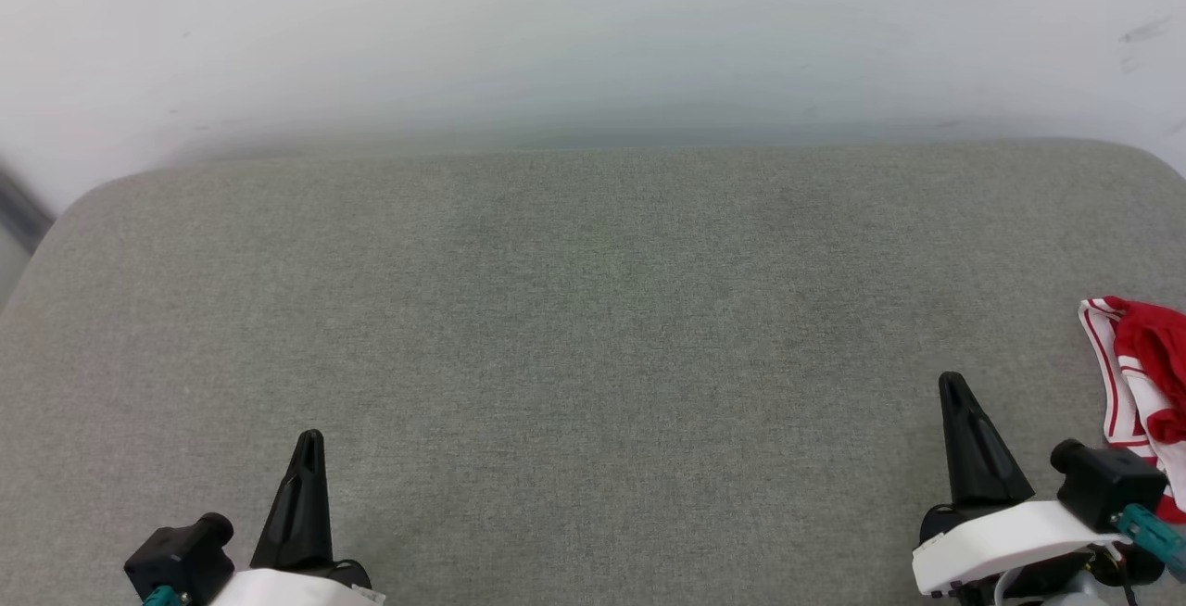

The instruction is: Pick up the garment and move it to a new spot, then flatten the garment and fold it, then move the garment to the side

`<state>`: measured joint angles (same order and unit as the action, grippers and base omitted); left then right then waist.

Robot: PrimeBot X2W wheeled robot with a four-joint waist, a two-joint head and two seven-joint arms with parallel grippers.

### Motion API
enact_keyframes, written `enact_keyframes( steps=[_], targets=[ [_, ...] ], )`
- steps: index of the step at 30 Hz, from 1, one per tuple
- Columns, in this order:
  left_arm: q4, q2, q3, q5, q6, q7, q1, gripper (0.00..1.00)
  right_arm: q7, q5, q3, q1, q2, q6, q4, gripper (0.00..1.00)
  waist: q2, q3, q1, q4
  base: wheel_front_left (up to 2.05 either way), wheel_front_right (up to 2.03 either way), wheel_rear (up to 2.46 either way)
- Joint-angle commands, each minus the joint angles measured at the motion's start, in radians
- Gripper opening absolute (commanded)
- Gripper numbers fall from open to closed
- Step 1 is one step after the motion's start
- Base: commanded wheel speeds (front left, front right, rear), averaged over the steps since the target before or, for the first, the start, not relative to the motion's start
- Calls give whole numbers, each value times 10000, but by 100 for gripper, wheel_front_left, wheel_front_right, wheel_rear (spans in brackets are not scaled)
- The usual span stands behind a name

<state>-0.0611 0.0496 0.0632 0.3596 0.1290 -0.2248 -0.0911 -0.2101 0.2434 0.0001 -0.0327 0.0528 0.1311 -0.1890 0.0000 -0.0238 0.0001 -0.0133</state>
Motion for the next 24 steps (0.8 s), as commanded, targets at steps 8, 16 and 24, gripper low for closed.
enact_keyframes(
  steps=[8,16,24],
  targets=[
    [-124,142,-46,1635,-2,315,483,0,367,1732,-146,-278,24,-1,62,0,0,15,-1,8,0,0,0],
    [-344,191,-66,2973,4,607,677,0,692,3135,-248,-352,32,-1,-6,0,0,29,-1,17,0,0,0],
    [-505,229,-70,4183,7,884,841,0,986,4415,-346,-414,36,-1,-68,0,0,43,-1,26,0,0,0]
  ],
)
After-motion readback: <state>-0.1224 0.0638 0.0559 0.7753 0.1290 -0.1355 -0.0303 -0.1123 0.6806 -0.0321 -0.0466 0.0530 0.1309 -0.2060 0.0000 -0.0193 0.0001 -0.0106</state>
